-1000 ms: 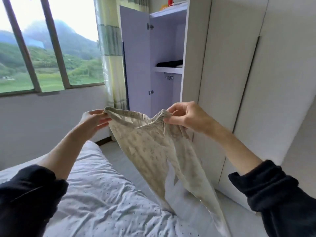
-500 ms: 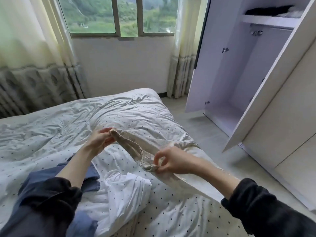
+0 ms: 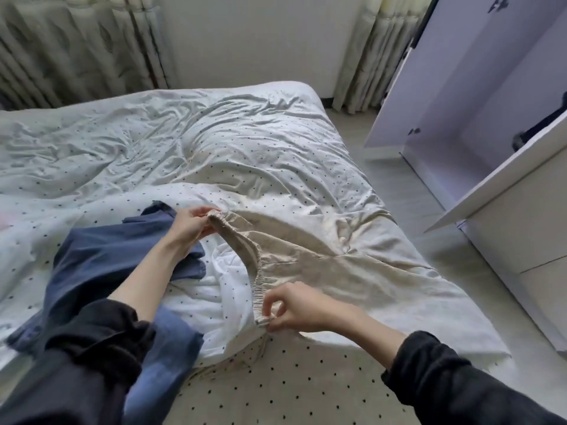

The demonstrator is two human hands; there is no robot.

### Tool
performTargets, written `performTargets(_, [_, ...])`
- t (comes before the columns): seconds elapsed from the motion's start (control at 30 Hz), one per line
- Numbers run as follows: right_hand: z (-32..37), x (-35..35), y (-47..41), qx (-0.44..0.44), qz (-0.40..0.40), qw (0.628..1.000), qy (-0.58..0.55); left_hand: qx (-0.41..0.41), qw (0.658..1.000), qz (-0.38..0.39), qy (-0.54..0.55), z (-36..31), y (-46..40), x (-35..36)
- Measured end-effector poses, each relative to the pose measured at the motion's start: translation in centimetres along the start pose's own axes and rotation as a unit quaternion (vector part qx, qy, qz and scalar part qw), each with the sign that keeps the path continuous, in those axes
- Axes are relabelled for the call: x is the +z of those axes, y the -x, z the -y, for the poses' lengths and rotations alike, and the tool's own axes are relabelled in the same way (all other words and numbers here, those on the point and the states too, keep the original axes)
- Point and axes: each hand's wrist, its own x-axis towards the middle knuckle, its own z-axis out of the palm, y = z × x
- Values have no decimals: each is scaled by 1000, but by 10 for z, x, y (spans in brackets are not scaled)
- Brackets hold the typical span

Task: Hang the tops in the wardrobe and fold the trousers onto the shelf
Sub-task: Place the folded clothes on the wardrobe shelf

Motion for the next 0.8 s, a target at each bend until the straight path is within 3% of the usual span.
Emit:
performTargets(0.17, [-15, 60, -37, 8, 84, 996, -20, -58, 995, -27, -77, 83, -2, -33])
performTargets(0.33, [-17, 98, -59, 11, 143, 990, -3, -39, 988, -21, -146, 101, 4, -40])
performTargets(0.5, [-33, 109, -71, 42, 196, 976, -85, -61, 969, -24, -238, 109, 11, -35])
performTargets(0.6, [-42, 93, -73, 19, 169, 982, -82, -51, 958, -77, -273, 104, 7, -27])
performTargets(0.8, [-101, 30, -82, 69, -8, 981, -181, -9, 879, -93, -468, 101, 1, 11])
